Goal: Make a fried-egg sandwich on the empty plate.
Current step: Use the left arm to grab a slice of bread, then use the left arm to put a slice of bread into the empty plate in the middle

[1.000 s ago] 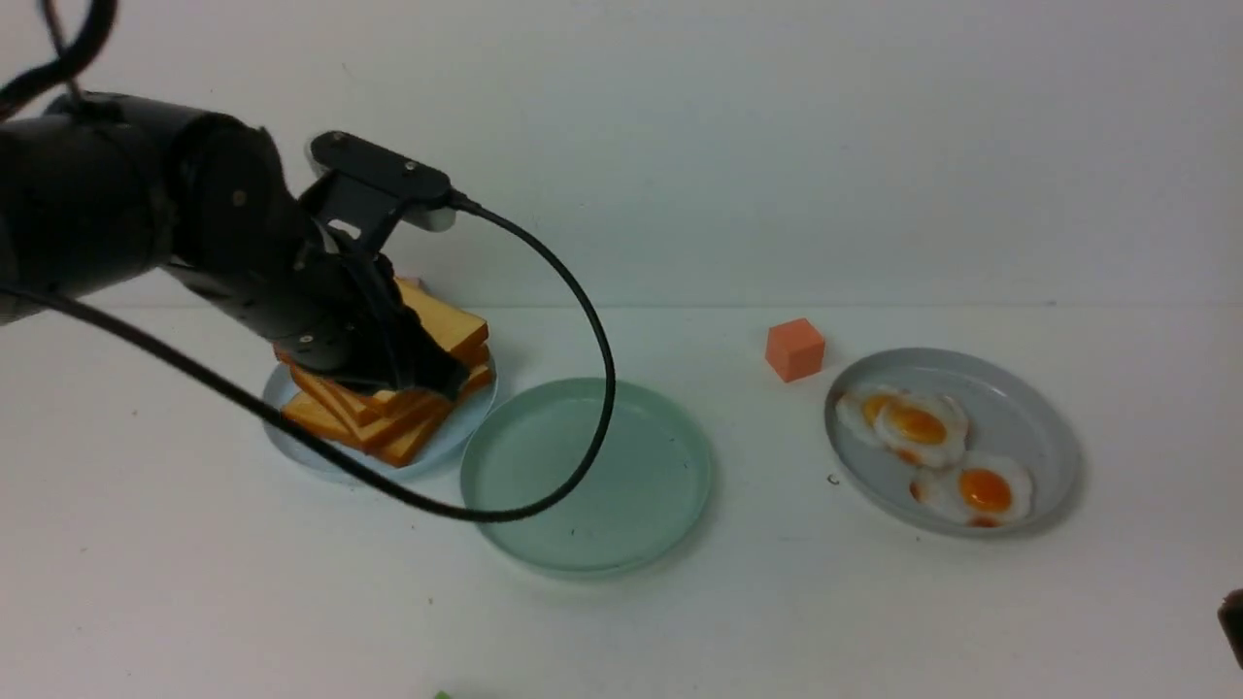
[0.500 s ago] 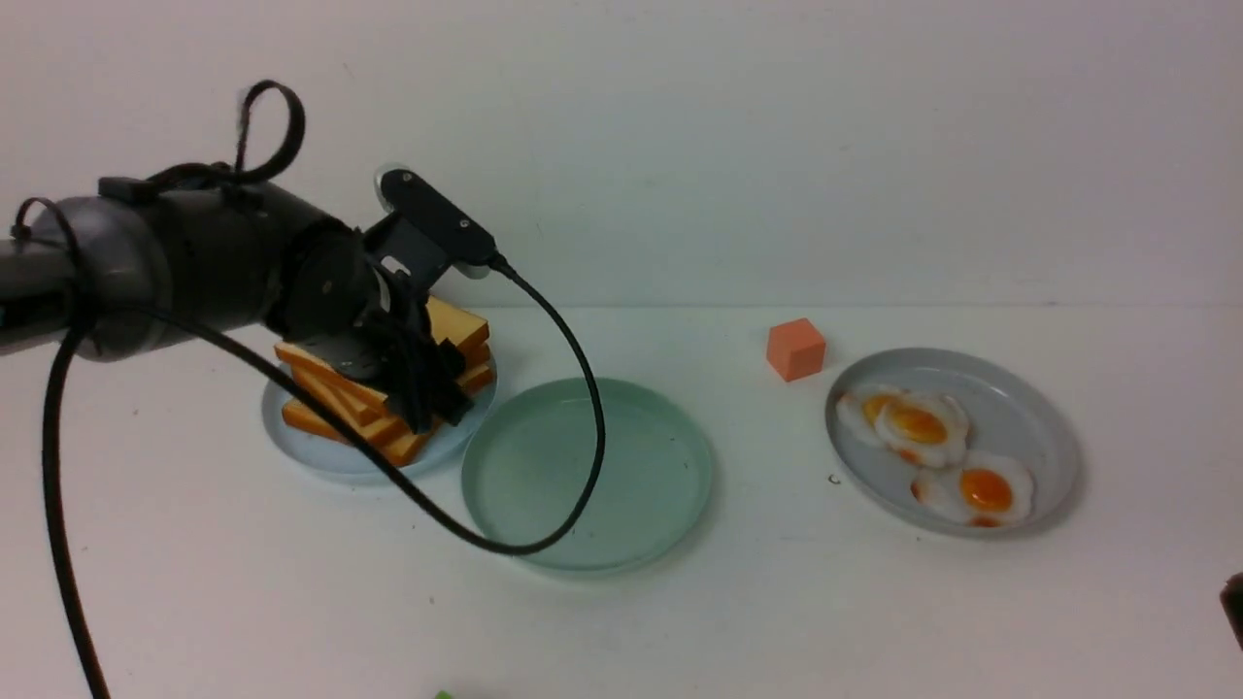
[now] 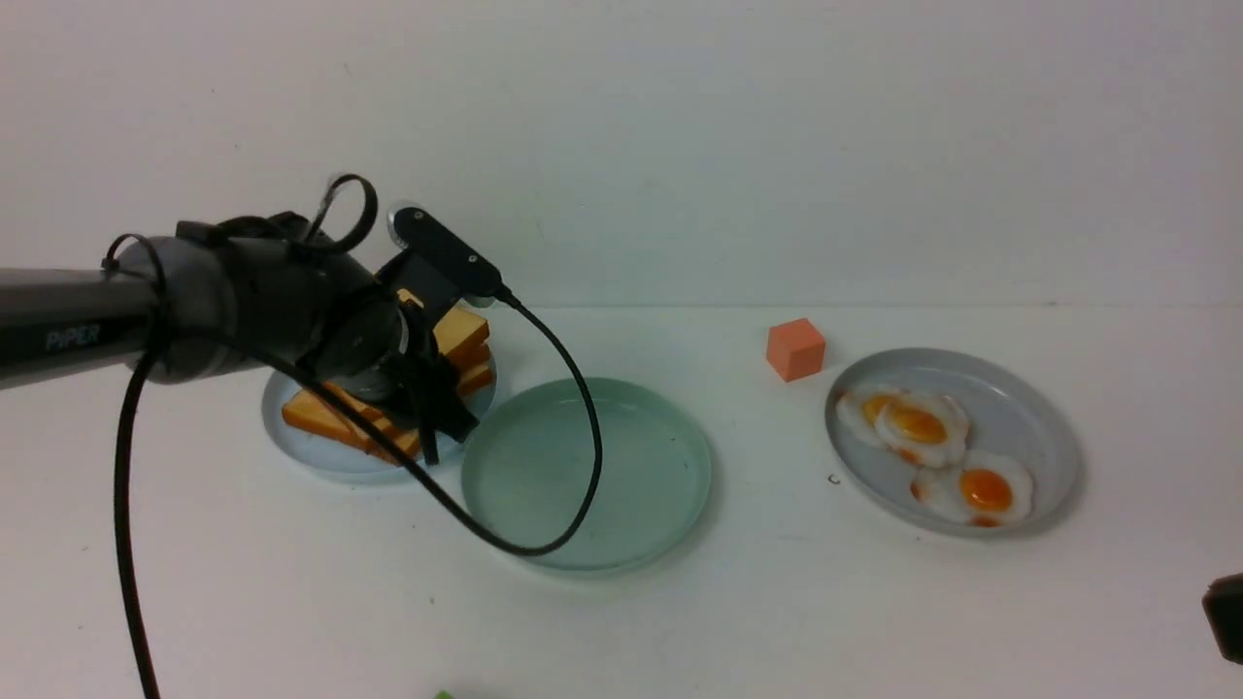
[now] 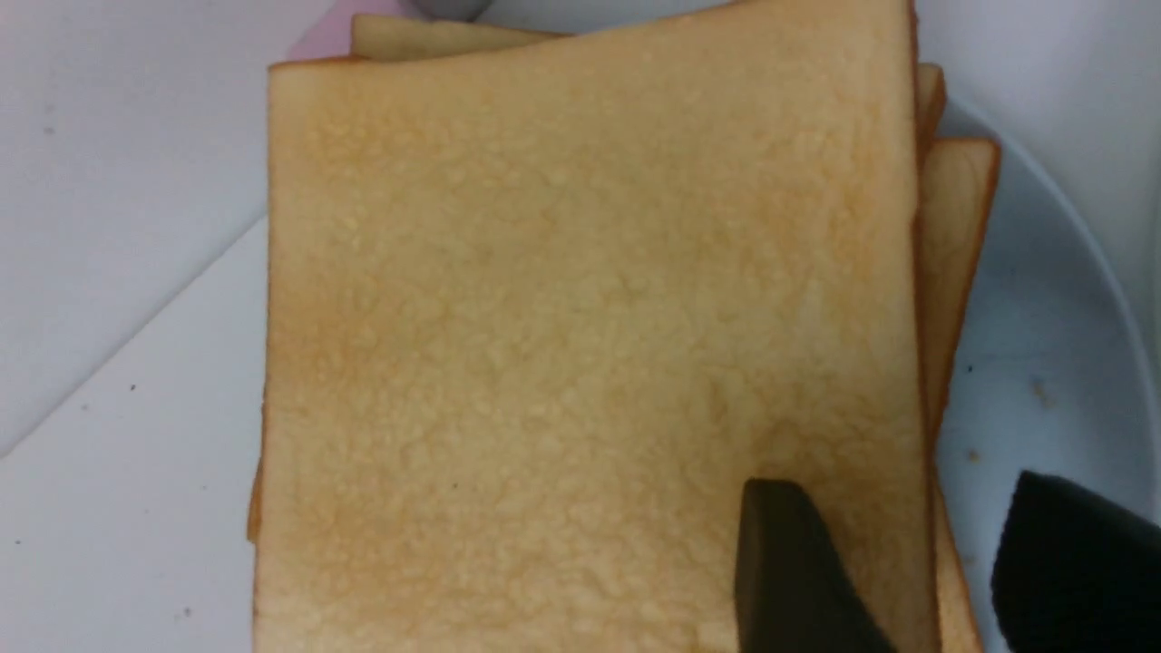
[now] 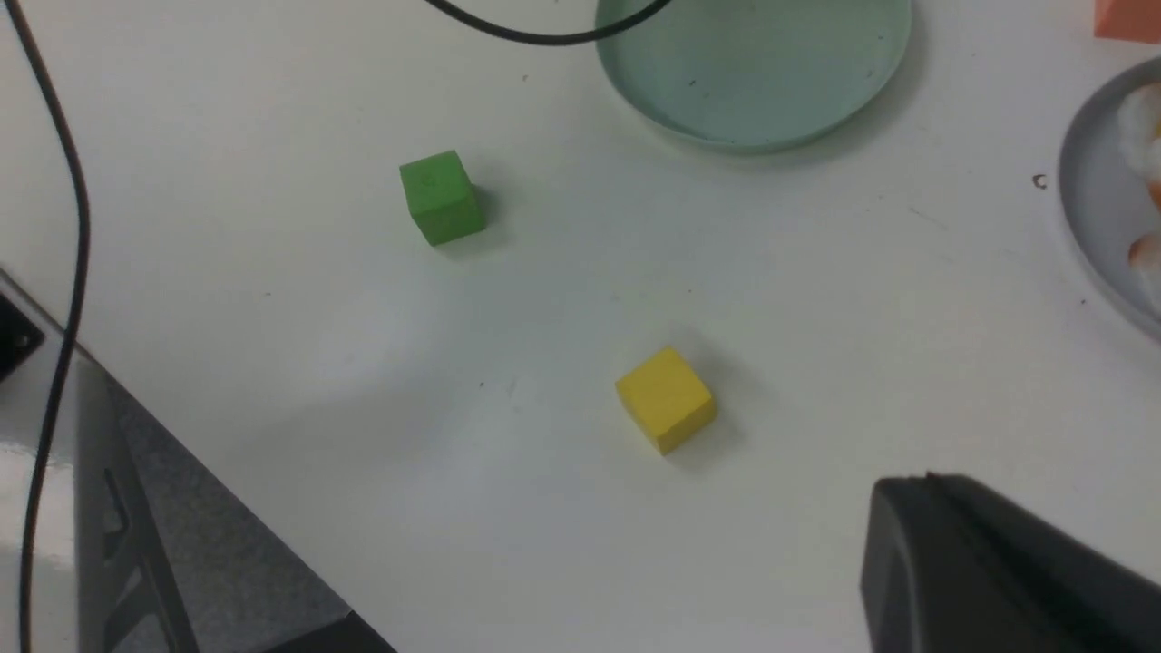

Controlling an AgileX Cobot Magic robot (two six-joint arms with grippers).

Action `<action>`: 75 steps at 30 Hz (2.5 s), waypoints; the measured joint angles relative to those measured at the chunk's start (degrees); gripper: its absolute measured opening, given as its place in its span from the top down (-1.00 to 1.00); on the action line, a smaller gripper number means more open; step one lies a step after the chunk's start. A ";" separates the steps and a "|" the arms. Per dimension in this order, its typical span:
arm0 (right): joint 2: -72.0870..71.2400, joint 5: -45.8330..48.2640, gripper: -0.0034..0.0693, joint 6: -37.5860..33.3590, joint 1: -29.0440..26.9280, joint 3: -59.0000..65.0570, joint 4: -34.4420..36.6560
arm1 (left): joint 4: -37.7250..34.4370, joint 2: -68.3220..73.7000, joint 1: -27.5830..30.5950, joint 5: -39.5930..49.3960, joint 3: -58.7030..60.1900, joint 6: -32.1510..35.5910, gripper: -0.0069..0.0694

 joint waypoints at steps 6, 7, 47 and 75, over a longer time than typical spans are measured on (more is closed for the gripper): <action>0.00 0.00 0.84 0.00 0.00 0.00 0.93 | 4.40 0.00 -0.18 0.20 0.00 -0.80 0.75; 0.00 0.00 0.84 0.00 0.00 0.00 0.93 | 4.46 0.00 -0.18 0.26 0.00 -0.80 0.76; -9.46 -4.71 0.78 8.83 0.00 0.00 -12.80 | -4.58 -6.40 -22.48 5.06 5.35 6.82 0.80; -11.21 -0.21 0.72 10.92 0.00 -0.01 -11.30 | 5.95 -3.83 -22.63 6.99 5.35 -6.21 -0.21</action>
